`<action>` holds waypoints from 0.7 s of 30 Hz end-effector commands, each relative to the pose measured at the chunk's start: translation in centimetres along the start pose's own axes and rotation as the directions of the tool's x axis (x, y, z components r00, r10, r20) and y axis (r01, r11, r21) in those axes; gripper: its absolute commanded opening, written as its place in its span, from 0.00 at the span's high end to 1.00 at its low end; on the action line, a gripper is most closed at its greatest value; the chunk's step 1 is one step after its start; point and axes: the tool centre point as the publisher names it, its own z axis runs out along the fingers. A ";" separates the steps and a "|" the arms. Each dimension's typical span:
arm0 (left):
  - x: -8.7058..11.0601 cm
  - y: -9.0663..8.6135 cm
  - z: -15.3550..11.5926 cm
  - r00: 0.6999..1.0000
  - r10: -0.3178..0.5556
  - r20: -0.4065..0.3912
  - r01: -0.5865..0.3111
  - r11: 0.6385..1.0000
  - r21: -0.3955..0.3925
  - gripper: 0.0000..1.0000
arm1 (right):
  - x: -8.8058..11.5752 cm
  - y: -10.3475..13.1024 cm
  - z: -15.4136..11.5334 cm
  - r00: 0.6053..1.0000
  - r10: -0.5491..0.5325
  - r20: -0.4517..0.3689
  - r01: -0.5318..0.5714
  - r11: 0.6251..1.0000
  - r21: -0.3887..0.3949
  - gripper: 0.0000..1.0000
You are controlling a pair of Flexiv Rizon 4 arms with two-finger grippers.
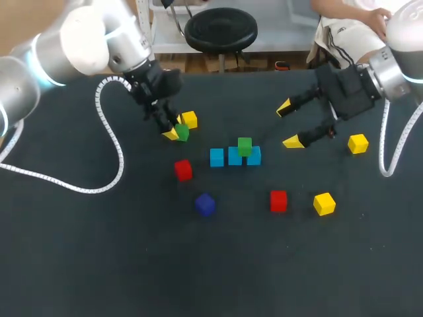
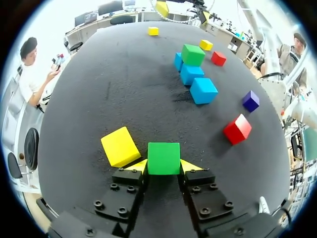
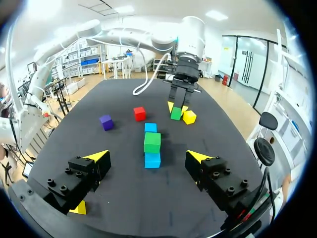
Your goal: Place the blue cubes, place green cubes on the blue cubes, place the yellow cubes on the green cubes, then place the red cubes on the yellow cubes, and place purple cube on the red cubes.
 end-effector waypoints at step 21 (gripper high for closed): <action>-1.2 -7.7 1.3 0.972 -0.214 -0.102 0.188 0.958 -0.218 1.00 | 0.0 0.1 0.0 1.000 -0.001 0.000 0.001 1.000 0.002 0.00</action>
